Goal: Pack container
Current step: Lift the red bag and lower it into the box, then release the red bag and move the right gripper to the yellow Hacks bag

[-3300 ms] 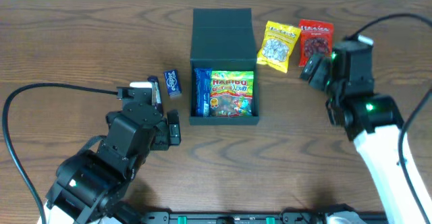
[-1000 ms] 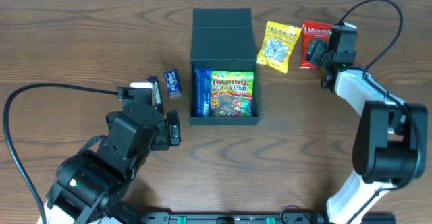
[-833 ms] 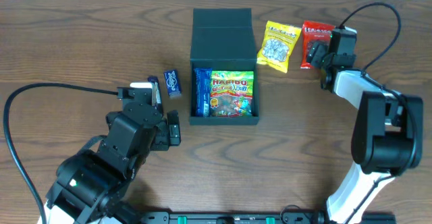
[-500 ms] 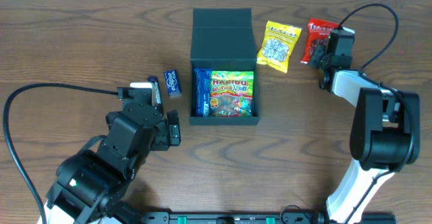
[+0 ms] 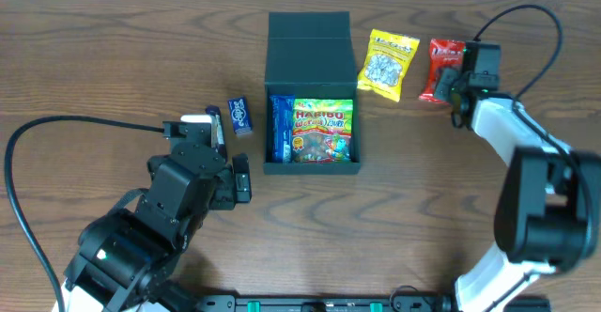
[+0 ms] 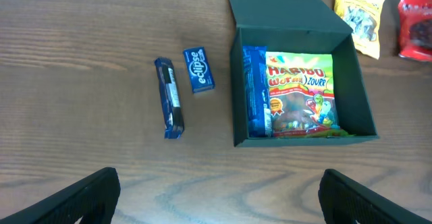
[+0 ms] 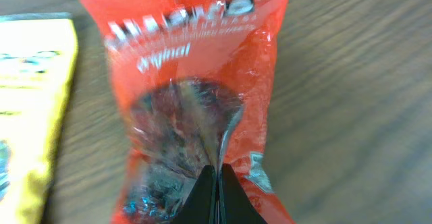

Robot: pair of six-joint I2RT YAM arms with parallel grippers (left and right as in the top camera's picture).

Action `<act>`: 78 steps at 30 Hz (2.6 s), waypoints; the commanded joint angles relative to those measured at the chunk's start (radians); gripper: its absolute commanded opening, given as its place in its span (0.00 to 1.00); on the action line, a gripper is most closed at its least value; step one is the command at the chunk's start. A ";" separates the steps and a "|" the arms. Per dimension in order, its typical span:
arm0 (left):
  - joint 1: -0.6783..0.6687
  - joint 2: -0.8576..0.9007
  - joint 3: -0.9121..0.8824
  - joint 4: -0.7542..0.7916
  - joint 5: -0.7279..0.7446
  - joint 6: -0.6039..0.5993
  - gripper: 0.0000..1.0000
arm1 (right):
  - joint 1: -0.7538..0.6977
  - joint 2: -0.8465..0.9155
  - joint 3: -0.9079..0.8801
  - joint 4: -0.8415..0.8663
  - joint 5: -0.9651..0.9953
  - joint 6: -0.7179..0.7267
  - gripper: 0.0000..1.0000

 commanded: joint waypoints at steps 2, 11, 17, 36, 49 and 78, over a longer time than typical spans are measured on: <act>0.003 0.000 0.004 -0.001 -0.001 0.006 0.95 | -0.009 -0.172 0.002 -0.052 -0.132 -0.081 0.02; 0.003 0.000 0.005 -0.001 -0.001 0.006 0.95 | 0.046 -0.438 0.002 -0.127 -0.513 -0.169 0.02; 0.003 0.000 0.005 -0.001 -0.001 0.006 0.95 | 0.197 -0.478 0.002 -0.127 -0.599 -0.212 0.02; 0.003 0.000 0.004 -0.001 -0.001 0.006 0.95 | 0.409 -0.262 0.002 -0.146 -0.760 -0.795 0.01; 0.003 0.000 0.004 -0.001 0.000 0.006 0.95 | 0.340 -0.117 0.002 -0.149 -0.759 -0.896 0.01; 0.003 0.000 0.004 -0.001 -0.001 0.006 0.95 | 0.272 -0.159 0.002 0.102 -0.117 -0.011 0.80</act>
